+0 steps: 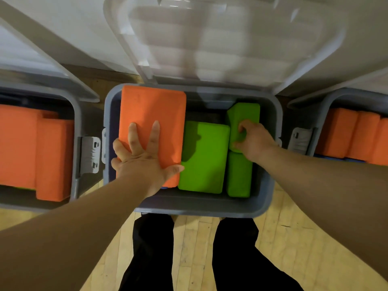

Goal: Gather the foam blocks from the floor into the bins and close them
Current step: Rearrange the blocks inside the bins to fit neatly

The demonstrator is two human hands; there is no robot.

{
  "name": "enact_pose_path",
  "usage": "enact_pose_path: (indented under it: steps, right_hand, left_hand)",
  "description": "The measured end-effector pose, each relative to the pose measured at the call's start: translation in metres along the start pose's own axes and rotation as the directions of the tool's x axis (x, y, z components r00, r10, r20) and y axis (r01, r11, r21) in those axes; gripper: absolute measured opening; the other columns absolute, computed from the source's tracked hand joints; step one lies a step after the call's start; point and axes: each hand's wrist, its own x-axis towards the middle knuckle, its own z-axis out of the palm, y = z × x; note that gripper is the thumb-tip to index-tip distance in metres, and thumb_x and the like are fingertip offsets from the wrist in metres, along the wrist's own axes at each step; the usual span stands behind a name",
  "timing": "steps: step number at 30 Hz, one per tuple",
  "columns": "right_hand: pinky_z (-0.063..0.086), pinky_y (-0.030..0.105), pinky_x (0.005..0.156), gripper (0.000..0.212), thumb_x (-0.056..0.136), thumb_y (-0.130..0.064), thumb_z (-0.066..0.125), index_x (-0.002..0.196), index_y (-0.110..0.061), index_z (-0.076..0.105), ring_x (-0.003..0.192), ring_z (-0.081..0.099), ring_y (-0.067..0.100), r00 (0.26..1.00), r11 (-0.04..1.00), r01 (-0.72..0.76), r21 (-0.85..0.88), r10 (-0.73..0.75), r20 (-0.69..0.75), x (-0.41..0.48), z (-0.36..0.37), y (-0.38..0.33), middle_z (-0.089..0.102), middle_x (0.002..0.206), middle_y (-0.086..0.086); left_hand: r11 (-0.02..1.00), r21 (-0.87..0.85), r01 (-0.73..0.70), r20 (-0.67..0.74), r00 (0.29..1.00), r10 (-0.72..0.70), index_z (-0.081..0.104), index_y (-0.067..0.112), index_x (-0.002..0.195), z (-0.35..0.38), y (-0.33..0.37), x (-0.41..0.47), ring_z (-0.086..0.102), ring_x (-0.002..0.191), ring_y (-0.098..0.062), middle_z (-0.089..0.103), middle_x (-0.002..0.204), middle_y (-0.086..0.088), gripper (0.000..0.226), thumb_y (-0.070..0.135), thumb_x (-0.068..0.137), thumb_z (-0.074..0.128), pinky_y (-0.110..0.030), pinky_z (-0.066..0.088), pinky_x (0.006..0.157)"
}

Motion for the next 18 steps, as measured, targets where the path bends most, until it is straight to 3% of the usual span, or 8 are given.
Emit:
enact_pose_path:
  steps: [3,6,12,18]
  right_hand:
    - [0.040,0.026,0.051,0.032,0.085,-0.015,0.080,0.102,-0.012,0.053,0.069,0.050,0.019,1.000,1.000,0.024,-0.003,-0.024,-0.017,0.012,0.008,0.004,0.050,0.107,0.009]
    - [0.046,0.028,0.056,0.034,0.085,-0.018,0.081,0.101,-0.019,0.051,0.079,0.058,0.028,1.000,1.000,0.017,0.001,-0.017,-0.019,0.021,0.015,0.012,0.049,0.115,0.012]
    - [0.048,0.030,0.073,0.036,0.089,-0.023,0.077,0.115,-0.021,0.052,0.093,0.052,0.026,0.998,0.999,0.045,0.004,-0.045,-0.049,0.026,0.029,0.024,0.046,0.128,0.014]
    - [0.045,0.030,0.069,0.035,0.089,-0.022,0.078,0.111,-0.021,0.050,0.091,0.053,0.028,0.987,0.997,0.070,0.024,-0.065,-0.149,0.024,0.040,0.030,0.044,0.127,0.013]
  left_hand:
    - [1.000,-0.002,0.008,-0.008,1.000,-0.008,-0.048,0.055,0.135,0.002,-0.001,0.001,-0.007,0.148,-0.053,-0.042,0.155,-0.002,0.124,0.097,0.068,0.047,-0.068,0.020,0.115]
    - [1.000,-0.005,-0.003,-0.044,0.999,0.003,-0.047,0.056,0.136,0.006,0.000,0.001,-0.007,0.148,-0.053,-0.040,0.156,-0.002,0.123,0.097,0.067,0.047,-0.068,0.021,0.114]
    - [0.999,-0.010,-0.041,-0.105,0.994,0.040,-0.044,0.054,0.139,0.010,-0.006,0.003,-0.004,0.147,-0.053,-0.038,0.157,-0.004,0.123,0.098,0.062,0.041,-0.070,0.023,0.113]
    - [0.996,0.011,-0.085,-0.200,0.976,0.085,-0.044,0.054,0.138,0.017,-0.009,0.004,-0.001,0.146,-0.054,-0.032,0.158,-0.004,0.120,0.100,0.063,0.037,-0.070,0.025,0.111]
